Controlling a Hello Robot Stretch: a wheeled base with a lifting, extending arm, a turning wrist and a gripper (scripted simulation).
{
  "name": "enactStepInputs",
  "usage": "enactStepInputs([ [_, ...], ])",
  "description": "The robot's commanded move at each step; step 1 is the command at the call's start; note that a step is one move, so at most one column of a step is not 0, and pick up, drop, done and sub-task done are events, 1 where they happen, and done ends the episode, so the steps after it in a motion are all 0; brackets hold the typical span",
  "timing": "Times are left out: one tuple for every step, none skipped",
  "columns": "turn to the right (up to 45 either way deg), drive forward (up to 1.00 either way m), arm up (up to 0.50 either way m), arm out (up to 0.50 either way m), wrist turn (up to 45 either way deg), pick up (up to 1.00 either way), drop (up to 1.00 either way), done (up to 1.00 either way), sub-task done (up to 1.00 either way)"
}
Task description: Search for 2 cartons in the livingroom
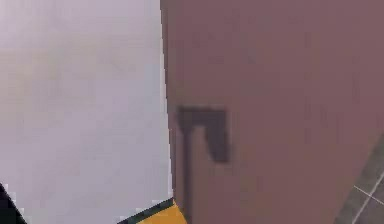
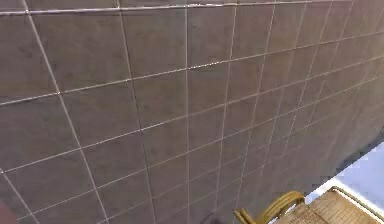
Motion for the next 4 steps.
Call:
enactStepInputs([
  [-45.0, 0.00, 0.00, 0.00, 0.0, 0.00, 0.00, 0.00, 0.00],
  [-45.0, 0.00, 0.00, 0.00, 0.0, 0.00, 0.00, 0.00, 0.00],
  [-27.0, 0.00, 0.00, 0.00, 0.0, 0.00, 0.00, 0.00, 0.00],
  [0.0, 1.00, 0.00, 0.00, 0.0, 0.00, 0.00, 0.00, 0.00],
])
